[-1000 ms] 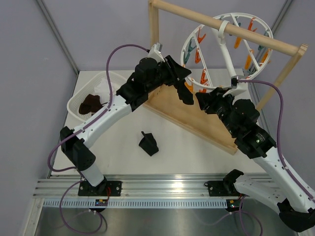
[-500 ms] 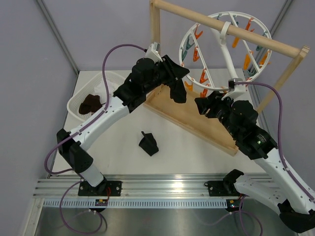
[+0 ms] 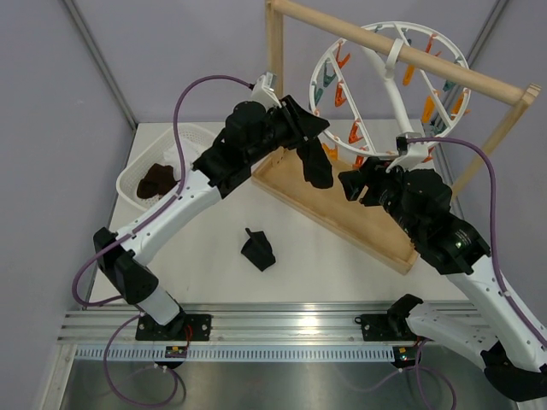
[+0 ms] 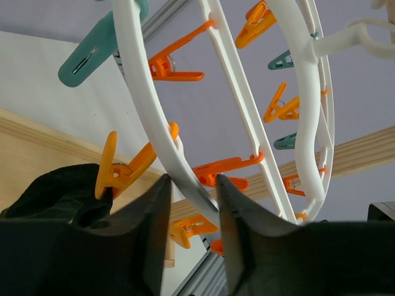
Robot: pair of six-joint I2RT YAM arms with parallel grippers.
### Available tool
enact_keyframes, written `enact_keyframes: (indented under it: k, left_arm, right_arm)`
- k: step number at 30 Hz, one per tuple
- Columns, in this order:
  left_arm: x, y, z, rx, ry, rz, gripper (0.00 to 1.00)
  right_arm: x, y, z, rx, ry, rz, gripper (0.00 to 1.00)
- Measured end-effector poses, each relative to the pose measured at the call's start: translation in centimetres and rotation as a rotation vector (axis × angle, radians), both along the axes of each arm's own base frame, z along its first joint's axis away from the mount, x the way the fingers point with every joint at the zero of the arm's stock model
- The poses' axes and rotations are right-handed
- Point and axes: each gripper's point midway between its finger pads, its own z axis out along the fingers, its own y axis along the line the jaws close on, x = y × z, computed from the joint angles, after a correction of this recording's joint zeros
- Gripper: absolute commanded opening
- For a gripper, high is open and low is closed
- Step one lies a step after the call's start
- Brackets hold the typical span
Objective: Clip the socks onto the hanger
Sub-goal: Open the clamp at the hanger.
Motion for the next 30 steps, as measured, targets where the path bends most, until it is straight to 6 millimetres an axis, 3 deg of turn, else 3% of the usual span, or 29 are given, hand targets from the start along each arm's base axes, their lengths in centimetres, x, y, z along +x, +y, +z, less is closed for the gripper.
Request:
enact_keyframes:
  k: [5, 9, 16, 20, 25, 30]
  left_arm:
    - [-0.1, 0.4, 0.5, 0.015, -0.032, 0.006, 0.64]
    - [-0.8, 1.9, 1.7, 0.028, -0.084, 0.030, 0.78]
    - [-3.5, 6.5, 3.9, 0.080, -0.212, 0.113, 0.84]
    - [-7.2, 8.1, 4.0, 0.123, -0.312, 0.108, 0.84]
    - [-9.9, 8.4, 2.3, 0.193, -0.389, 0.075, 0.85]
    - [-10.1, 7.6, -2.2, 0.289, -0.401, 0.048, 0.85]
  right_arm:
    - [-0.2, -0.2, 0.1, -0.020, 0.005, -0.001, 0.66]
    - [-0.7, -0.8, 0.7, -0.015, -0.003, -0.006, 0.67]
    - [-1.1, -0.5, 1.5, -0.019, 0.014, 0.020, 0.66]
    - [-1.1, 0.3, 2.3, -0.032, 0.056, 0.051, 0.67]
    - [-0.8, 1.6, 2.5, -0.038, 0.082, 0.095, 0.67]
    - [-0.6, 3.3, 1.6, -0.042, 0.121, 0.162, 0.66]
